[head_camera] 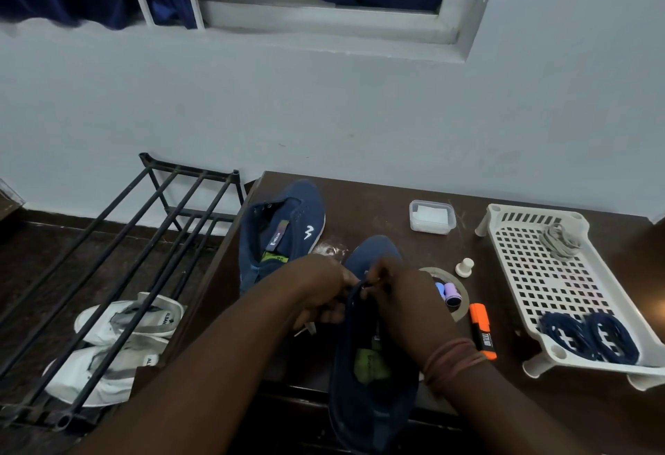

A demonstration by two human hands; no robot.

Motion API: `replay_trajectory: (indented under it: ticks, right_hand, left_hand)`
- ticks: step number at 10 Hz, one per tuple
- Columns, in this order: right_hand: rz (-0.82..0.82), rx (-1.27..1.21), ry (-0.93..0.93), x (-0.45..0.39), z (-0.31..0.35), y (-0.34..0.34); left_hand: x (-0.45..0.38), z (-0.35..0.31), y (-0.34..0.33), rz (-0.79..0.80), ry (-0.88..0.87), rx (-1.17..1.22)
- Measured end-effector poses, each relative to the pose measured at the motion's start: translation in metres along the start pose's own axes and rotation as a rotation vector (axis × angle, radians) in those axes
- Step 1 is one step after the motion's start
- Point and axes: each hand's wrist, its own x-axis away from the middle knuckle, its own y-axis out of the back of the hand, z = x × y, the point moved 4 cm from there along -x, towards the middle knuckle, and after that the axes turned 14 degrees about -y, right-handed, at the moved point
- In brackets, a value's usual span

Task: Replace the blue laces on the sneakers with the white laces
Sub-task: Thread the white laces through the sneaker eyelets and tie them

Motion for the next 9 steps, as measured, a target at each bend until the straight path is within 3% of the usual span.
replay_trajectory:
  ticks: [1,2,3,4,5,6,7,8,9]
  right_hand:
    - [0.027,-0.213,-0.066,-0.001,-0.003,0.001]
    - [0.043,-0.195,-0.046,0.002,-0.004,0.008]
    - [0.059,-0.09,-0.059,0.002,-0.01,0.022]
    - [0.162,0.002,-0.151,0.004,-0.026,0.027]
    - [0.168,0.016,-0.209,0.004,-0.038,0.026]
    - [0.182,0.035,-0.213,-0.003,-0.043,0.021]
    - [0.164,0.053,-0.202,-0.008,-0.046,0.016]
    - [0.141,0.046,-0.187,-0.009,-0.048,0.013]
    - [0.133,0.031,-0.197,-0.01,-0.051,0.012]
  left_hand:
    - [-0.01,0.004,-0.005,-0.012,-0.033,-0.109]
    - [-0.015,-0.001,-0.003,-0.113,-0.098,-0.175]
    - [-0.008,-0.021,0.004,-0.198,-0.173,-0.068]
    - [-0.001,-0.037,0.022,-0.376,-0.214,0.237]
    - [0.005,-0.041,0.034,-0.366,-0.189,0.073]
    - [0.014,-0.033,0.023,-0.024,-0.18,-0.833]
    - [0.011,-0.021,0.02,0.033,-0.177,-0.597]
    - [0.007,-0.033,0.024,-0.094,-0.331,-0.012]
    - [0.008,-0.049,0.028,-0.092,-0.362,0.645]
